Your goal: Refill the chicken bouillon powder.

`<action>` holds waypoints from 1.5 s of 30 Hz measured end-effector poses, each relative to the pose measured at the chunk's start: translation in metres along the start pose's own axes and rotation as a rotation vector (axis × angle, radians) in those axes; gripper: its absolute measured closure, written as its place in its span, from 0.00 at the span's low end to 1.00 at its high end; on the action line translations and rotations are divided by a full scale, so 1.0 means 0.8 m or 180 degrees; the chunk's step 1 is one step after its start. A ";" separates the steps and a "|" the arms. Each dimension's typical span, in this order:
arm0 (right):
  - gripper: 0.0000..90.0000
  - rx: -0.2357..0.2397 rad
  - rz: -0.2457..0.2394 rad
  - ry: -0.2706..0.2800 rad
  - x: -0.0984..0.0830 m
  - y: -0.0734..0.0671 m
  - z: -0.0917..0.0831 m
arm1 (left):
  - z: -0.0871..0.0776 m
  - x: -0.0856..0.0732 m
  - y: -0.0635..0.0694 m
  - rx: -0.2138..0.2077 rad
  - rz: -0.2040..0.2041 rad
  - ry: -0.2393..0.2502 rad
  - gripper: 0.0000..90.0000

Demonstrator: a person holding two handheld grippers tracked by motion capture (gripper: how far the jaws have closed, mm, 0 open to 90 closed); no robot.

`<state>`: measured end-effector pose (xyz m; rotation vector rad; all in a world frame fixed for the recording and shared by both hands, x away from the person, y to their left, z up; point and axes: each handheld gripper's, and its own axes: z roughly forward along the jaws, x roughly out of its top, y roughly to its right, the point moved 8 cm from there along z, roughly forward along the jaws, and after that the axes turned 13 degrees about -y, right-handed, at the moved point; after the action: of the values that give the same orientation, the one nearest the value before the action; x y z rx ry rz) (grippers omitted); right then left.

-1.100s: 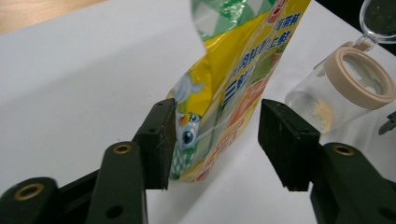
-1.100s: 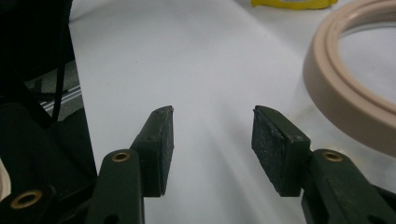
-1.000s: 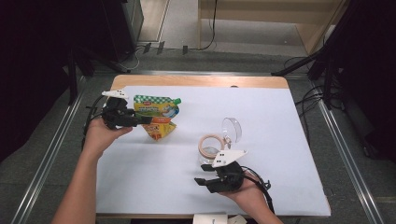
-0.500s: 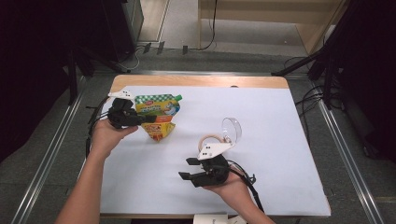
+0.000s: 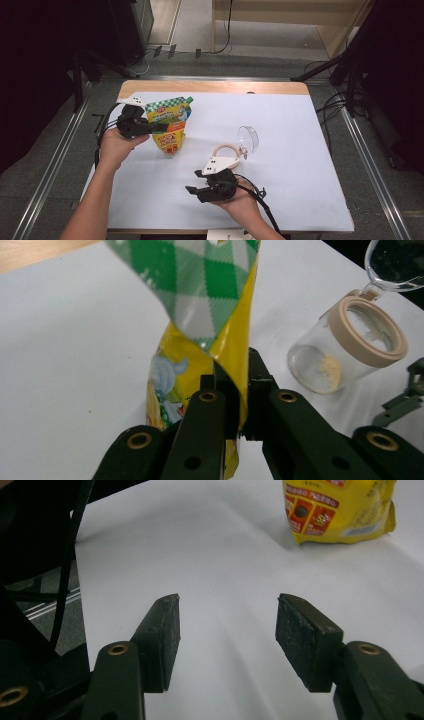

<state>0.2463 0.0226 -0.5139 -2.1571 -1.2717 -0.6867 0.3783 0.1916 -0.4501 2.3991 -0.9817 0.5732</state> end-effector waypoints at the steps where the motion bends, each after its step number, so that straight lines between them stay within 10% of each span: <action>1: 0.49 -0.0004 0.0004 -0.0003 -0.002 0.000 0.001 | -0.002 0.001 0.003 -0.0003 -0.0004 -0.0019 0.99; 26: 0.56 -0.0201 0.0142 0.0030 -0.006 0.013 0.017 | -0.070 0.019 0.125 -0.0264 0.0446 -0.0091 0.99; 45: 0.83 -0.0281 0.0258 0.0295 0.005 0.014 0.025 | -0.080 0.004 0.191 -0.0735 0.0473 -0.0229 0.99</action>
<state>0.2613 0.0337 -0.5283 -2.2070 -1.1192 -0.8128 0.2563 0.1314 -0.3558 2.1686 -1.1957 0.4026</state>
